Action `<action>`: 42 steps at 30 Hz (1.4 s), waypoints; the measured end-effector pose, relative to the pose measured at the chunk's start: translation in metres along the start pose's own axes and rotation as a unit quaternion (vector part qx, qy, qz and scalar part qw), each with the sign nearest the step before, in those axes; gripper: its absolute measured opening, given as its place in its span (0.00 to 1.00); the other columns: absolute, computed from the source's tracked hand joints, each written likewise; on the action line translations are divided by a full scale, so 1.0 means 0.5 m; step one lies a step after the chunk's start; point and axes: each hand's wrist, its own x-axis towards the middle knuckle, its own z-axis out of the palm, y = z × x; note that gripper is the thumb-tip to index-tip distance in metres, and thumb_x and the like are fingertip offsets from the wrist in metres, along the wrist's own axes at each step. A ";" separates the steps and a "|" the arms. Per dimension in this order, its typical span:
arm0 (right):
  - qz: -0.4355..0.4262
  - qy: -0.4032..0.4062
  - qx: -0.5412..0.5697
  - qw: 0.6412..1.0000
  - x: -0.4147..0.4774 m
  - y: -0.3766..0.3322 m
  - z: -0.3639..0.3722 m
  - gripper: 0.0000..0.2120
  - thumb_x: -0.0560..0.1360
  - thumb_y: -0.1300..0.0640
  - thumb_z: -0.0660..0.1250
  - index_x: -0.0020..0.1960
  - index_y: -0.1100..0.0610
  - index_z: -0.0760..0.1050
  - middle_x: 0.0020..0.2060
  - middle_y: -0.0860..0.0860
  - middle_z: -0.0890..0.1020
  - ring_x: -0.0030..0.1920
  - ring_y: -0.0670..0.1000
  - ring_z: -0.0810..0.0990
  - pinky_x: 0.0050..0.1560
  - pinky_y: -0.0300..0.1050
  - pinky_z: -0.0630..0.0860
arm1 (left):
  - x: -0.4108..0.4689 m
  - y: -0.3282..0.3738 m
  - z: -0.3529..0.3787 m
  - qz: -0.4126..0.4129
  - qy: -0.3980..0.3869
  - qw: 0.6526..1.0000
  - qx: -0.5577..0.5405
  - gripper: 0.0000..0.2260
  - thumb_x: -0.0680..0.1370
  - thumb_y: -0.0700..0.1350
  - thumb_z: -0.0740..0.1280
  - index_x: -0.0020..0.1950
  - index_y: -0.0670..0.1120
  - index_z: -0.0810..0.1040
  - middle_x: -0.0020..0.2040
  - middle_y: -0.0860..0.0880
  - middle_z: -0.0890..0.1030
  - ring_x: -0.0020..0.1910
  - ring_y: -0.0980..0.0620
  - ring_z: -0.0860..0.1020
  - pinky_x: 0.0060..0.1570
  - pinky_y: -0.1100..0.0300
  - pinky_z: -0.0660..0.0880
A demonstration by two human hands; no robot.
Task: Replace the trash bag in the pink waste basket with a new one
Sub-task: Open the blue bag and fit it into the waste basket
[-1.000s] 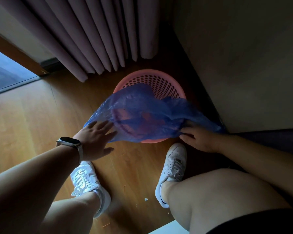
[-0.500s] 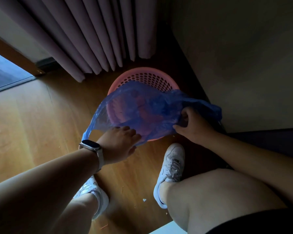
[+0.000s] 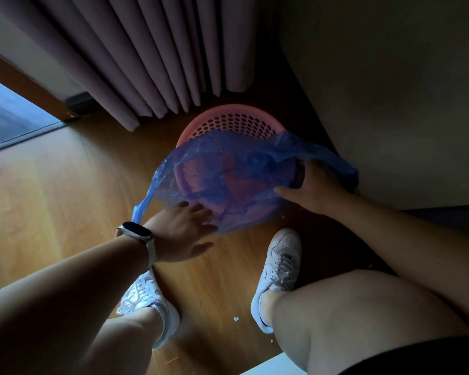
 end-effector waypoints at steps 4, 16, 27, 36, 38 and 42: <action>0.039 0.021 0.007 0.999 0.002 -0.009 -0.011 0.31 0.73 0.44 0.70 0.71 0.55 0.65 0.66 0.55 0.74 0.65 0.56 0.73 0.58 0.44 0.69 | 0.016 -0.012 -0.038 -0.135 0.127 0.980 -0.066 0.18 0.75 0.58 0.63 0.51 0.46 0.81 0.47 0.45 0.79 0.44 0.42 0.79 0.42 0.51 0.76; 0.041 0.027 0.075 0.996 0.098 -0.025 0.019 0.28 0.75 0.39 0.63 0.70 0.52 0.68 0.66 0.53 0.74 0.66 0.54 0.71 0.63 0.46 0.68 | 0.042 -0.086 -0.009 -0.439 0.168 0.867 -0.164 0.33 0.67 0.57 0.76 0.66 0.43 0.71 0.61 0.40 0.73 0.61 0.38 0.71 0.61 0.46 0.69; 0.130 -0.117 0.131 0.976 0.116 0.019 0.033 0.12 0.75 0.47 0.66 0.57 0.47 0.71 0.56 0.53 0.78 0.53 0.52 0.76 0.59 0.48 0.71 | 0.068 -0.165 0.037 -0.453 0.179 0.824 -0.289 0.35 0.61 0.49 0.66 0.67 0.40 0.69 0.60 0.38 0.72 0.59 0.37 0.72 0.59 0.46 0.72; -0.006 -0.146 -0.073 0.987 0.061 -0.040 0.031 0.19 0.76 0.39 0.63 0.61 0.49 0.75 0.55 0.51 0.80 0.55 0.52 0.77 0.52 0.42 0.69 | 0.009 -0.165 0.023 -0.468 0.129 0.824 -0.291 0.33 0.66 0.38 0.70 0.71 0.45 0.66 0.61 0.39 0.77 0.57 0.37 0.76 0.50 0.53 0.70; -0.116 -0.023 -0.122 0.985 0.044 -0.052 0.021 0.11 0.75 0.44 0.67 0.49 0.52 0.77 0.45 0.50 0.80 0.45 0.51 0.78 0.42 0.37 0.66 | -0.012 -0.160 0.019 -0.482 0.121 0.816 -0.293 0.33 0.67 0.41 0.70 0.72 0.48 0.66 0.59 0.40 0.79 0.55 0.37 0.78 0.47 0.54 0.70; -0.346 0.115 -0.214 0.906 0.026 -0.044 0.033 0.05 0.72 0.55 0.67 0.42 0.57 0.76 0.37 0.56 0.79 0.37 0.59 0.79 0.38 0.44 0.74 | -0.034 -0.145 0.015 -0.454 0.118 0.842 -0.266 0.36 0.67 0.38 0.71 0.73 0.48 0.65 0.63 0.40 0.77 0.56 0.37 0.77 0.49 0.53 0.73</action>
